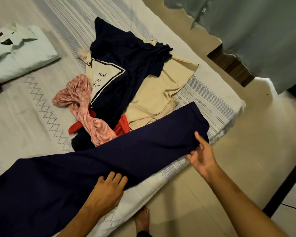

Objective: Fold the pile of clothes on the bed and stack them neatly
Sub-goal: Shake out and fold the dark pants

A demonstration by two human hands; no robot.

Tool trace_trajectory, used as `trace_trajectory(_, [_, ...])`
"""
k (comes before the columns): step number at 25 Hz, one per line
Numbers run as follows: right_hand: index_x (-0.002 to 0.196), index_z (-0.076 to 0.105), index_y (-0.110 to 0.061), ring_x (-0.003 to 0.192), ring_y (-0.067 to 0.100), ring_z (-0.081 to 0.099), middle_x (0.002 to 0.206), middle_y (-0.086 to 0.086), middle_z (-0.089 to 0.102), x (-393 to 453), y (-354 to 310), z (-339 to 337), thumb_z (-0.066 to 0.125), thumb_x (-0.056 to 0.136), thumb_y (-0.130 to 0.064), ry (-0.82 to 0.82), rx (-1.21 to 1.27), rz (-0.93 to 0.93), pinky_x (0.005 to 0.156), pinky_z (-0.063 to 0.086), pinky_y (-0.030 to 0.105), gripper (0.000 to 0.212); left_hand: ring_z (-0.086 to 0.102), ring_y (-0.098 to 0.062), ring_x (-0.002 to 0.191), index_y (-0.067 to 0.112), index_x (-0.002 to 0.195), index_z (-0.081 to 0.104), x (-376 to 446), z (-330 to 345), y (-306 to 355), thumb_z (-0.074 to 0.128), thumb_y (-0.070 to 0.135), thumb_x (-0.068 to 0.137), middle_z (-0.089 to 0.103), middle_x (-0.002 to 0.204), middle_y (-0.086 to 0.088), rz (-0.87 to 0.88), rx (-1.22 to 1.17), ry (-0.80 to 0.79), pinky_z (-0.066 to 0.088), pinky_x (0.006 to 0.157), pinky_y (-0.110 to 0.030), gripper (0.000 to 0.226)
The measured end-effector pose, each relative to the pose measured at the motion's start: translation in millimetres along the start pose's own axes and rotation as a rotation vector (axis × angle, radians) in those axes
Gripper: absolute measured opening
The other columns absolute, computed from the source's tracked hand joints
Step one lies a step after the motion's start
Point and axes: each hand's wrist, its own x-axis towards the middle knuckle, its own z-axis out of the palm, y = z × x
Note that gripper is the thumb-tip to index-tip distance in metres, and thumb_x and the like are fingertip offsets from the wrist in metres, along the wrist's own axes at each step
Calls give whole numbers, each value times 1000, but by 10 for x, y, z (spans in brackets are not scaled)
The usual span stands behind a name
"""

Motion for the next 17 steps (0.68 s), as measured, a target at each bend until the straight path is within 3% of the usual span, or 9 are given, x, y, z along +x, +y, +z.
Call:
trace_trajectory(4, [119, 72, -15, 114, 27, 72, 114, 4, 78, -6, -200, 283, 74, 87, -4, 197, -102, -190, 97, 59, 42, 34, 52, -10, 81, 31, 94, 59, -119, -172, -102, 56, 48, 82, 58, 87, 13, 106, -205, -124, 48, 63, -33, 21])
trace_trajectory(5, [116, 72, -17, 113, 27, 72, 109, 0, 79, -73, -181, 397, 73, 87, -3, 263, -176, -301, 95, 59, 42, 33, 50, -6, 86, 35, 88, 58, -89, -212, -142, 58, 51, 85, 60, 86, 15, -4, -395, -179, 48, 71, -33, 17])
trace_trajectory(7, [118, 69, -18, 106, 17, 72, 107, -6, 76, -395, 14, 731, 71, 89, -5, 277, -452, -581, 94, 59, 37, 32, 63, -10, 102, 30, 88, 69, 88, -461, -212, 62, 61, 86, 74, 96, 7, -482, -1216, -345, 49, 88, -35, 31])
trace_trajectory(8, [114, 66, -17, 99, 12, 71, 104, -7, 73, -617, 199, 923, 70, 89, -5, 181, -634, -727, 90, 58, 34, 29, 68, -22, 111, 24, 97, 75, 181, -568, -249, 59, 67, 86, 78, 105, -3, -692, -1615, -310, 49, 96, -39, 47])
trace_trajectory(10, [102, 58, -20, 100, 9, 65, 105, -9, 68, -1049, 710, 1206, 71, 84, -10, -266, -1023, -835, 91, 54, 35, 24, 68, -38, 118, 7, 118, 75, 276, -707, -335, 43, 69, 94, 74, 121, -21, -857, -2207, -126, 50, 104, -49, 73])
trace_trajectory(12, [111, 59, -25, 136, -1, 47, 134, -14, 63, -1381, 1179, 1347, 75, 88, -33, -833, -1407, -538, 122, 29, 31, 29, 68, -37, 120, 0, 125, 72, 225, -897, -325, 33, 65, 98, 65, 135, -26, -769, -2605, 42, 55, 100, -45, 80])
trace_trajectory(13, [119, 60, -27, 144, -4, 36, 143, -14, 59, -1392, 1341, 1306, 72, 91, -44, -947, -1485, -432, 126, 15, 27, 34, 68, -35, 121, 2, 133, 66, 163, -946, -335, 29, 66, 100, 56, 146, -27, -812, -2667, 134, 56, 99, -41, 81])
trace_trajectory(15, [120, 65, -26, 136, -1, 46, 134, -14, 64, -1210, 1323, 1164, 66, 95, -45, -791, -1384, -581, 122, 27, 29, 32, 67, -34, 120, 18, 138, 64, 12, -799, -416, 38, 84, 92, 56, 150, -19, -1196, -2517, 365, 56, 91, -46, 85])
trace_trajectory(17, [116, 68, -20, 120, 8, 57, 122, -7, 68, -810, 981, 936, 63, 93, -30, -317, -1208, -851, 108, 44, 40, 26, 62, -38, 127, 24, 141, 63, -136, -666, -515, 56, 94, 72, 66, 140, -12, -1306, -2425, 441, 48, 103, -56, 98])
